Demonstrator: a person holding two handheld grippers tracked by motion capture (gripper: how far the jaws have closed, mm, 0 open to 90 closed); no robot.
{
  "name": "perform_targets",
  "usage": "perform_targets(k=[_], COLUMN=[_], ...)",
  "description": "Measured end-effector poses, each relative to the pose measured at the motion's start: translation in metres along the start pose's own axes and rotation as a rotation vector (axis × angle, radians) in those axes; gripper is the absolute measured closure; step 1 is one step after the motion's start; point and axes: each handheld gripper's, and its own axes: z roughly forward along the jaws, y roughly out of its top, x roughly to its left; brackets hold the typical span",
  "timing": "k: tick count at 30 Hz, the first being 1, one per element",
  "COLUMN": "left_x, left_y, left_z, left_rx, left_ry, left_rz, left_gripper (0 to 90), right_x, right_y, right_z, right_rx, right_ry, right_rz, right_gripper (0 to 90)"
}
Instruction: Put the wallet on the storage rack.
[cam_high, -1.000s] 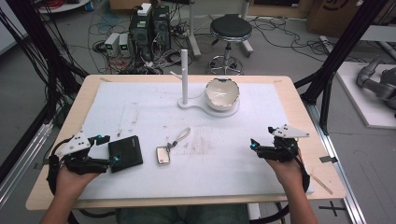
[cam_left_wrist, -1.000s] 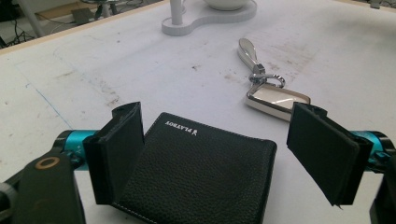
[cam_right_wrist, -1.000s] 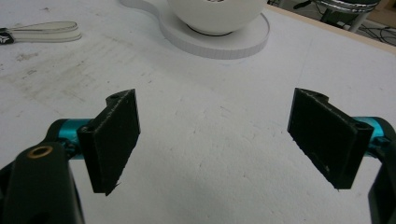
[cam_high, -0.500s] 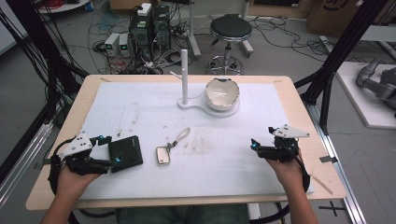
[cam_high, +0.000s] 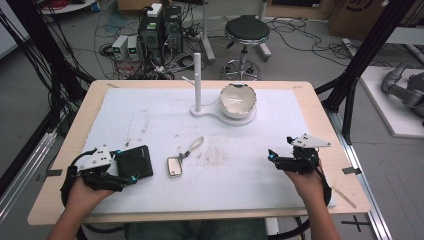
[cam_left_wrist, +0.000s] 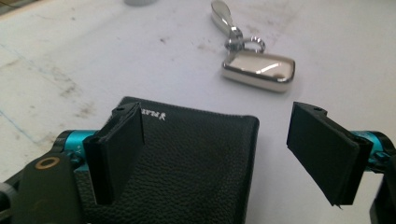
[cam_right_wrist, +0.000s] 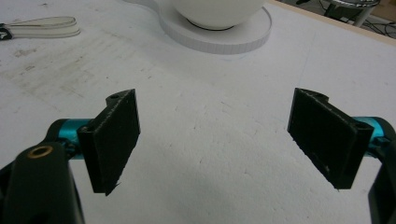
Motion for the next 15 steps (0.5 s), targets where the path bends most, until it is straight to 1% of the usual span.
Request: perform_targets(k=[3,5,7,8,9,11,12,13,14,15], left_x=[-0.003,-0.004,-0.006,-0.008,-0.009,-0.011,-0.011,-0.012,-0.012,-0.012], left_y=[0.0,0.0,0.0,0.0,0.0,0.0,0.0,0.001,0.001,0.001], left_z=[0.005,0.007,0.01,0.014,0.016,0.019,0.019,0.021,0.021,0.021], left_rx=[0.039,0.046,0.07,0.093,0.101,0.12,0.12,0.14,0.156,0.156], left_ry=[-0.001,0.0,-0.003,-0.002,-0.002,0.001,0.001,0.007,0.012,0.012], left_rz=[0.033,0.039,0.063,0.081,0.092,0.115,0.115,0.14,0.157,0.157], left_gripper=[19.0,19.0,19.1,19.2,19.3,20.5,21.1,22.4,24.4,26.2], right_x=[0.0,0.0,0.0,0.0,0.0,0.0,0.0,0.0,-0.001,-0.001], right_y=[0.0,-0.001,-0.001,-0.001,-0.002,-0.002,-0.002,-0.002,-0.003,-0.003], right_z=[0.0,0.0,0.001,0.001,0.001,0.001,0.001,0.001,0.001,0.001], right_rx=[0.004,0.006,0.007,0.008,0.009,0.01,0.012,0.011,0.011,0.011], right_ry=[0.001,0.003,0.003,0.003,0.001,0.004,0.002,0.002,0.002,0.002], right_rz=[0.0,0.003,0.002,0.003,0.003,0.004,0.004,0.003,0.003,0.001], right_gripper=[17.2,17.2,17.2,17.2,17.2,17.2,17.1,17.2,17.2,17.2])
